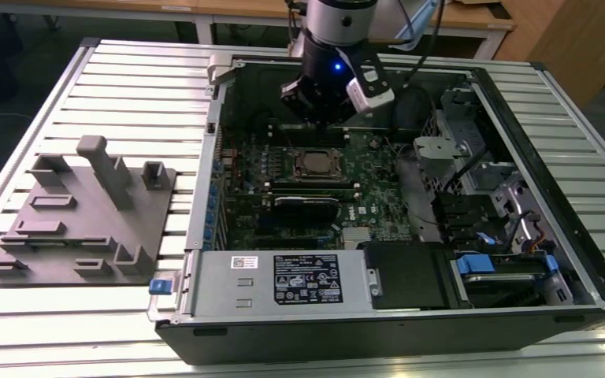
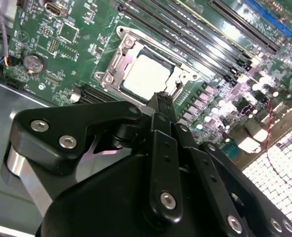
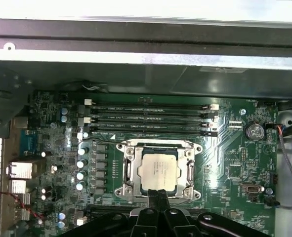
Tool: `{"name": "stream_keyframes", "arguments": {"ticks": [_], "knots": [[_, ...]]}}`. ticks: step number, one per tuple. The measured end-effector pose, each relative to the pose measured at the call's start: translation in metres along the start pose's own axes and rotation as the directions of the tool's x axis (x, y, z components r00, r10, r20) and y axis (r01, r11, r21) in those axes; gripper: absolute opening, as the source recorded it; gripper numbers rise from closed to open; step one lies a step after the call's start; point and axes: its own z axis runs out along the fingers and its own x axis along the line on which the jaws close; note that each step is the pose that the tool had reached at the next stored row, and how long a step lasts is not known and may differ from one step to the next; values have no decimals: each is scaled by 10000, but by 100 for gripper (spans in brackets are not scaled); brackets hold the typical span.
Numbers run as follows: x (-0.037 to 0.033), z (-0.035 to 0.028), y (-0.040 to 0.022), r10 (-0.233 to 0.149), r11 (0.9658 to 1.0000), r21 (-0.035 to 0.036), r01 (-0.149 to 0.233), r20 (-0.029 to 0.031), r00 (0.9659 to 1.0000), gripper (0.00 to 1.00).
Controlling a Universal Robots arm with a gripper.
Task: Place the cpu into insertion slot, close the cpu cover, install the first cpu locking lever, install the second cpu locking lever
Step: 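Install the first cpu locking lever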
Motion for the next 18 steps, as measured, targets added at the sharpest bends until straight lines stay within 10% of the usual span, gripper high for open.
{"name": "stream_keyframes", "arguments": {"ticks": [18], "knots": [[293,81,3,504,9987,-25,-504,84,9987,11]]}}
